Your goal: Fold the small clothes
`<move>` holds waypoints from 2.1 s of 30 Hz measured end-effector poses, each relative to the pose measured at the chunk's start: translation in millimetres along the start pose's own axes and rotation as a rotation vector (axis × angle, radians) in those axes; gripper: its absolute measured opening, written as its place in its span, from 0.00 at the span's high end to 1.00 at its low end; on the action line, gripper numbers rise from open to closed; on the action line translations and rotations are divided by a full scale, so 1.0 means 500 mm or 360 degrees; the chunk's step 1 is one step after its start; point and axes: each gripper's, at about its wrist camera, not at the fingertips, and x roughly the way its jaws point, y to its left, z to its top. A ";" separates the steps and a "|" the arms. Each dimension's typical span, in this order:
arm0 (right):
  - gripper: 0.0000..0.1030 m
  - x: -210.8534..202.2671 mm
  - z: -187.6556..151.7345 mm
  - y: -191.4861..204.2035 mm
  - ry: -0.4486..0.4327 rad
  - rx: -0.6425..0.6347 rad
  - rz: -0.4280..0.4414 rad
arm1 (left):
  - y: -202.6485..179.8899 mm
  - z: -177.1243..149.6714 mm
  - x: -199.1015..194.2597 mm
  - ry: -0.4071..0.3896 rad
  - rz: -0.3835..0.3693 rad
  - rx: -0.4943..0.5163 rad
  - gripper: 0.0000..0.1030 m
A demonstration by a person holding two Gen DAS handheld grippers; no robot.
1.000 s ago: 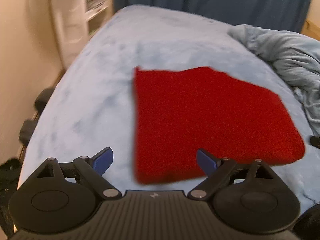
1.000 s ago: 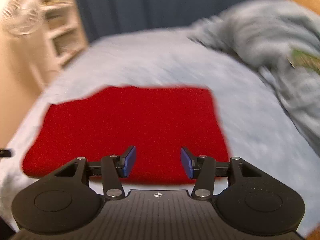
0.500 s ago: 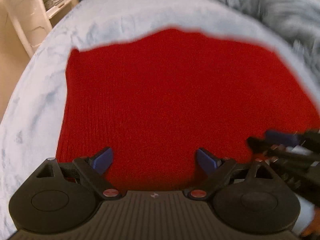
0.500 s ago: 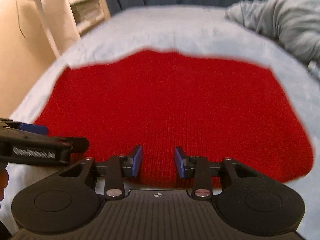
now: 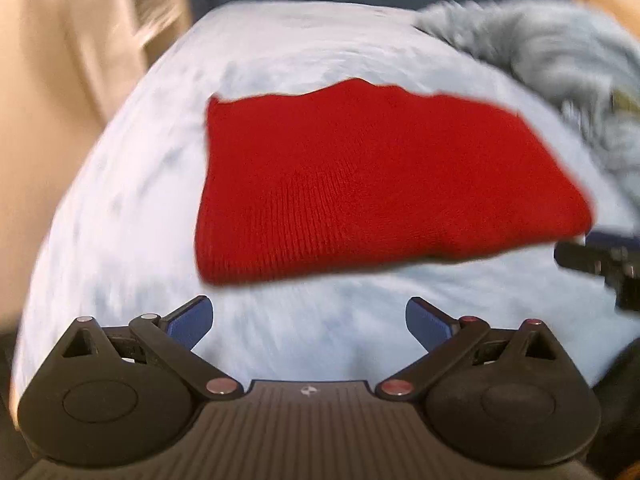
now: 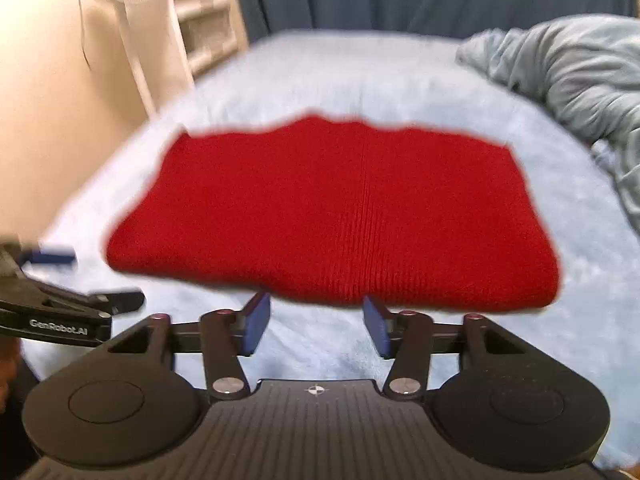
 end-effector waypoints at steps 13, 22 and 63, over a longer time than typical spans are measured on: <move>0.36 -0.189 -0.090 0.042 -0.0063 0.0156 -0.0145 | -0.033 -0.069 -0.206 -0.0035 0.0063 -0.0088 0.00; 0.36 -0.210 -0.095 0.055 -0.0079 0.0134 -0.0116 | -0.036 -0.077 -0.248 -0.0107 0.0081 -0.0055 0.00; 0.35 -0.140 -0.101 -0.026 -0.0017 0.0486 -0.0068 | 0.012 -0.069 -0.166 0.0038 0.0150 -0.0133 0.00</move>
